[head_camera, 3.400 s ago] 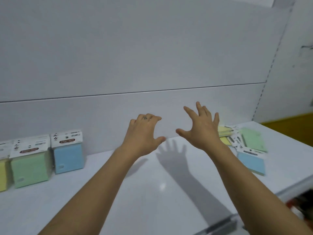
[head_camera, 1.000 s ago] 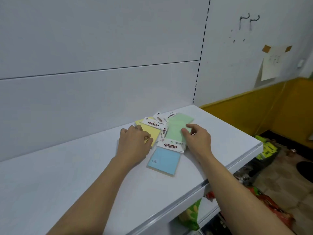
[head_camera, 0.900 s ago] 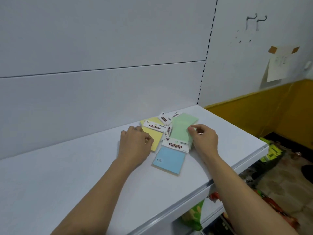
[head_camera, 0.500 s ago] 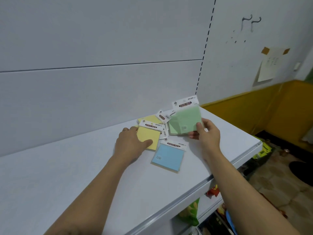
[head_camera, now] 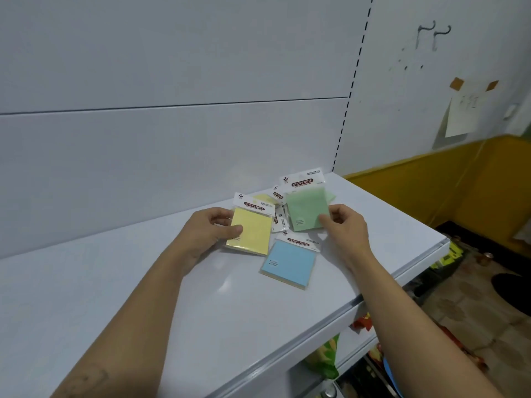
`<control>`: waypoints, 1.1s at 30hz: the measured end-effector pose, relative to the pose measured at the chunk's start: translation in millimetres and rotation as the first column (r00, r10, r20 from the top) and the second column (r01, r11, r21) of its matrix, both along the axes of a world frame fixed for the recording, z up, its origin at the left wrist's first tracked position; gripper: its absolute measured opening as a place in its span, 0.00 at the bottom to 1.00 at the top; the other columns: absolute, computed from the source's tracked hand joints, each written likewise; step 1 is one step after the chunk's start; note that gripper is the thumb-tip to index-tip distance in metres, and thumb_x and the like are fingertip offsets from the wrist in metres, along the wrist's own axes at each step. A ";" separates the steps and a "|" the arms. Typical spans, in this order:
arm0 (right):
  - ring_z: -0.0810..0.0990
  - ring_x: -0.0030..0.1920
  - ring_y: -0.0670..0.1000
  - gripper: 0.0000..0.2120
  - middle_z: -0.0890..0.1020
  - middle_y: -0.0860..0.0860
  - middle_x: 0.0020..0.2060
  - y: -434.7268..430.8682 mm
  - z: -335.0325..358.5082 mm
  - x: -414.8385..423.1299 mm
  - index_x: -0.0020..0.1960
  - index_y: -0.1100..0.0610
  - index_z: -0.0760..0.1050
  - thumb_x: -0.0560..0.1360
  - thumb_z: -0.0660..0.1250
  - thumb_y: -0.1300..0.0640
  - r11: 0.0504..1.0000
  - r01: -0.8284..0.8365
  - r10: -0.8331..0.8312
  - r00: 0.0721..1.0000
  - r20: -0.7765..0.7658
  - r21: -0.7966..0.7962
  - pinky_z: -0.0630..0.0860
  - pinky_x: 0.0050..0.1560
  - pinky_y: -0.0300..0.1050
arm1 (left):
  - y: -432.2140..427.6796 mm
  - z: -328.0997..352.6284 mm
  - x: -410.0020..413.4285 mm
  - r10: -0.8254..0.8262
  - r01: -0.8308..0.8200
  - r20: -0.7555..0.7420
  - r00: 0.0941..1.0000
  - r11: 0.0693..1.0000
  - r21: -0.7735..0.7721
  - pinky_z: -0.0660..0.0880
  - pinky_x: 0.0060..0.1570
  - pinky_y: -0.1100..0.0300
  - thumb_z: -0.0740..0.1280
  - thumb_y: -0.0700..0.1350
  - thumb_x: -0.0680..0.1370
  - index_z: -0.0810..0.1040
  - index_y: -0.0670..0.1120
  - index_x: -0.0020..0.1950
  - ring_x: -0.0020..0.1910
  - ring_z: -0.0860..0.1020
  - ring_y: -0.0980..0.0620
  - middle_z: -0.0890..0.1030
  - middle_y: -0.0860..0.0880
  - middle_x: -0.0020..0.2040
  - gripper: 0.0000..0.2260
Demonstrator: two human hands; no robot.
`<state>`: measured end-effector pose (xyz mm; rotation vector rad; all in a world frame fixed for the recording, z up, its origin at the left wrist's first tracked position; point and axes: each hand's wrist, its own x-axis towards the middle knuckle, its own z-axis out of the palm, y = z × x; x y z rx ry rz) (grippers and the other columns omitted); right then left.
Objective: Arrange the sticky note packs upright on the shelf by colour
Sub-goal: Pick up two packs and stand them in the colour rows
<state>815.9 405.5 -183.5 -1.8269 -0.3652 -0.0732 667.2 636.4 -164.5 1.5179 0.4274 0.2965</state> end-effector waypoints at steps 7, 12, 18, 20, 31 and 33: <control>0.79 0.38 0.53 0.17 0.79 0.47 0.34 1.1 -0.3 -2.6 0.52 0.44 0.78 0.65 0.67 0.59 0.996 -0.069 0.069 0.998 0.005 -0.053 0.80 0.45 0.55 | -11.3 4.7 -0.2 0.110 -0.119 0.086 0.990 0.986 0.116 0.78 0.36 0.55 0.74 0.30 0.67 0.79 0.39 0.49 0.37 0.81 0.44 0.81 0.39 0.43 0.13; 0.82 0.44 0.53 0.03 0.84 0.47 0.38 1.3 -1.2 -0.9 0.43 0.51 0.80 0.69 0.72 0.57 0.998 -0.052 0.053 0.998 0.017 -0.045 0.79 0.49 0.55 | -24.4 3.8 5.4 0.211 -0.240 0.144 0.967 0.943 0.230 0.80 0.43 0.52 0.75 0.33 0.67 0.78 0.41 0.45 0.35 0.82 0.48 0.80 0.42 0.40 0.11; 0.81 0.43 0.48 0.03 0.84 0.47 0.40 0.1 -0.1 0.1 0.45 0.54 0.81 0.71 0.72 0.59 0.995 -0.050 0.054 0.998 0.040 -0.087 0.77 0.44 0.41 | -30.1 0.2 7.2 0.222 -0.247 0.110 0.969 0.900 0.359 0.72 0.29 0.73 0.75 0.35 0.69 0.78 0.39 0.43 0.27 0.77 0.63 0.80 0.47 0.36 0.08; 0.81 0.41 0.47 0.03 0.83 0.46 0.40 0.6 -0.2 0.4 0.44 0.53 0.80 0.71 0.72 0.60 0.996 -0.051 0.054 0.998 0.041 -0.078 0.74 0.40 0.36 | -31.3 0.3 8.1 0.233 -0.255 0.104 0.967 0.901 0.350 0.71 0.28 0.74 0.74 0.35 0.70 0.79 0.38 0.44 0.27 0.77 0.64 0.80 0.46 0.37 0.06; 0.80 0.41 0.45 0.04 0.83 0.46 0.39 -1.3 5.3 -3.7 0.44 0.53 0.81 0.71 0.73 0.60 0.996 -0.037 0.041 0.998 0.046 -0.077 0.72 0.40 0.33 | -38.0 2.6 12.6 0.313 -0.322 0.094 0.945 0.850 0.417 0.73 0.31 0.74 0.75 0.37 0.69 0.82 0.43 0.42 0.34 0.78 0.57 0.81 0.47 0.37 0.05; 0.80 0.40 0.44 0.04 0.83 0.46 0.39 -2.2 7.4 -5.0 0.45 0.54 0.81 0.71 0.72 0.60 0.997 -0.029 0.033 0.998 0.059 -0.075 0.72 0.39 0.33 | -39.0 6.8 11.2 0.321 -0.326 0.080 0.944 0.866 0.379 0.79 0.38 0.64 0.76 0.37 0.68 0.82 0.43 0.40 0.35 0.80 0.52 0.82 0.46 0.37 0.05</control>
